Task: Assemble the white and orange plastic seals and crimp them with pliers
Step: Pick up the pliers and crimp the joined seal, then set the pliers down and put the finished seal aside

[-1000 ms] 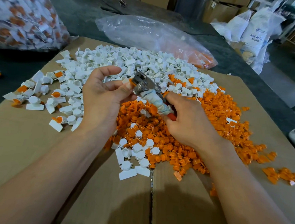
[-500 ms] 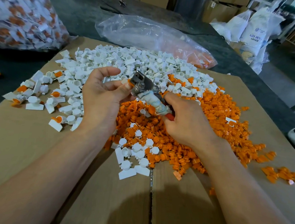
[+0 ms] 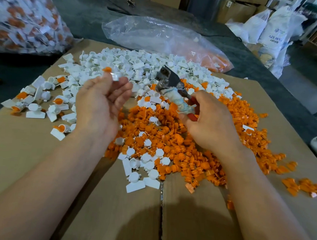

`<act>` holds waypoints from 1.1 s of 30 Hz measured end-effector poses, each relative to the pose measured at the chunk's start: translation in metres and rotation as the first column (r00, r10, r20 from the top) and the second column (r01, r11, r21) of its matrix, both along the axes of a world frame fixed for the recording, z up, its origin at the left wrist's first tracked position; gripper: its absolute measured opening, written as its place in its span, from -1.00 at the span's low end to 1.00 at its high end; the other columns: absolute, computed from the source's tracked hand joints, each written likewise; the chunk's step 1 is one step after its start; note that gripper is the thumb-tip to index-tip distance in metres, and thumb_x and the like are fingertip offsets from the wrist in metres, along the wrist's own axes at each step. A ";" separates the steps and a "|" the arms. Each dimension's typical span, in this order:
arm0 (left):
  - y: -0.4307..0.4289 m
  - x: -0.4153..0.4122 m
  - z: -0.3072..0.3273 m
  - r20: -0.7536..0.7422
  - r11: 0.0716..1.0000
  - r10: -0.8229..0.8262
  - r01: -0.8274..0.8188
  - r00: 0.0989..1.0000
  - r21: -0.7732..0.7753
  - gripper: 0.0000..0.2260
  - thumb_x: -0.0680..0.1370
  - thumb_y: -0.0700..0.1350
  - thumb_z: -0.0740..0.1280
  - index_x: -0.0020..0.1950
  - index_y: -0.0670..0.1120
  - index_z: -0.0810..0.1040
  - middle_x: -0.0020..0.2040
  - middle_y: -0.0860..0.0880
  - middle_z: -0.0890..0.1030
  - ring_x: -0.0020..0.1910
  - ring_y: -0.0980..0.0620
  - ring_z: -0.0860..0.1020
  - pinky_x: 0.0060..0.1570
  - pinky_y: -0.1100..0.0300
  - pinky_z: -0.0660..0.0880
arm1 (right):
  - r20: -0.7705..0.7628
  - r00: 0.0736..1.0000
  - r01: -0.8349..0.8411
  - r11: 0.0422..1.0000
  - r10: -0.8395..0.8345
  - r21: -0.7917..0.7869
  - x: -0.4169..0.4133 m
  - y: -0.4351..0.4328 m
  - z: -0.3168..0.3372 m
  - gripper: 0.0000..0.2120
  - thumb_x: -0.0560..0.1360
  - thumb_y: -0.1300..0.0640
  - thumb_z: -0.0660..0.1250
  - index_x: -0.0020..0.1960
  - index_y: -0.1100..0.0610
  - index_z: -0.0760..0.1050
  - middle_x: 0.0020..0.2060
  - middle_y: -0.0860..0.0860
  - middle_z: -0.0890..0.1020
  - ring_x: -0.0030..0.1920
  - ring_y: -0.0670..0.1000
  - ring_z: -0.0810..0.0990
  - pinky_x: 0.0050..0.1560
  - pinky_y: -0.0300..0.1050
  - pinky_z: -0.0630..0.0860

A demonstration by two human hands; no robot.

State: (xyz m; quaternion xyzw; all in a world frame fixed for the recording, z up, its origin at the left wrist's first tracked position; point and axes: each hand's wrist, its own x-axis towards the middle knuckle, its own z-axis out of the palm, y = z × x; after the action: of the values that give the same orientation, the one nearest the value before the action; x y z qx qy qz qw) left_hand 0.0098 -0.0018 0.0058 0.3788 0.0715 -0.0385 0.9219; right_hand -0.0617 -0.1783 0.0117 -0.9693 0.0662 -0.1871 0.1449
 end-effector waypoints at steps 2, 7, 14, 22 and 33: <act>0.005 0.003 0.003 -0.048 0.994 0.051 -0.056 0.998 -0.095 -0.80 0.63 -0.08 0.15 -0.14 -0.14 0.41 -0.35 -0.07 0.66 -0.31 0.03 0.66 -0.33 0.30 0.53 | -0.015 1.000 0.027 1.000 -0.028 -0.016 0.000 -0.002 0.000 -0.64 0.42 -0.01 0.39 0.12 0.10 0.39 -0.12 -0.09 0.39 -0.10 -0.05 0.41 -0.20 -0.13 0.31; 0.017 0.009 0.004 -0.160 0.952 0.133 -0.171 0.978 -0.255 -0.70 0.66 -0.07 0.05 -0.24 -0.12 0.36 -0.39 -0.08 0.66 -0.36 0.04 0.65 -0.33 0.28 0.54 | -0.040 0.997 0.058 0.998 -0.059 -0.030 0.000 -0.004 0.000 -0.64 0.41 -0.03 0.39 0.11 0.09 0.40 -0.12 -0.10 0.38 -0.10 -0.08 0.37 -0.18 -0.16 0.27; 0.023 0.010 0.003 -0.166 0.927 0.114 -0.165 0.979 -0.337 -0.78 0.64 -0.10 0.09 -0.12 -0.15 0.42 -0.38 -0.08 0.65 -0.37 0.04 0.64 -0.36 0.29 0.52 | -0.052 0.995 0.081 0.996 -0.083 -0.037 0.000 -0.005 0.001 -0.63 0.41 -0.05 0.39 0.11 0.09 0.40 -0.06 -0.04 0.47 -0.09 -0.08 0.37 -0.18 -0.16 0.27; 0.001 -0.012 0.000 0.166 0.769 -0.310 0.144 0.936 0.623 -0.91 0.45 -0.25 0.40 -0.16 -0.09 0.54 -0.30 -0.01 0.62 -0.38 0.12 0.60 -0.40 0.34 0.50 | -0.038 0.994 0.107 0.991 -0.104 0.082 -0.002 -0.004 0.004 -0.61 0.41 -0.12 0.36 0.12 0.07 0.40 -0.12 -0.09 0.42 -0.12 -0.07 0.40 -0.20 -0.15 0.27; -0.016 -0.021 -0.003 0.172 0.671 -0.601 0.375 0.781 0.640 -0.86 0.47 -0.30 0.35 -0.08 -0.07 0.57 -0.14 -0.02 0.66 -0.19 0.05 0.64 -0.16 0.25 0.60 | -0.036 0.999 -0.030 0.987 0.036 0.156 -0.002 0.011 0.002 -0.67 0.38 -0.16 0.34 -0.04 -0.02 0.30 -0.31 -0.20 0.34 -0.30 -0.17 0.33 -0.37 -0.30 0.19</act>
State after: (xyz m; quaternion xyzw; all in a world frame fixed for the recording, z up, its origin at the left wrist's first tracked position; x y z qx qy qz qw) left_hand -0.0108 -0.0181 0.0026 0.6424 -0.2008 -0.1933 0.7139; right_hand -0.0641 -0.1675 0.0140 -0.9595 0.0672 -0.1602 0.2216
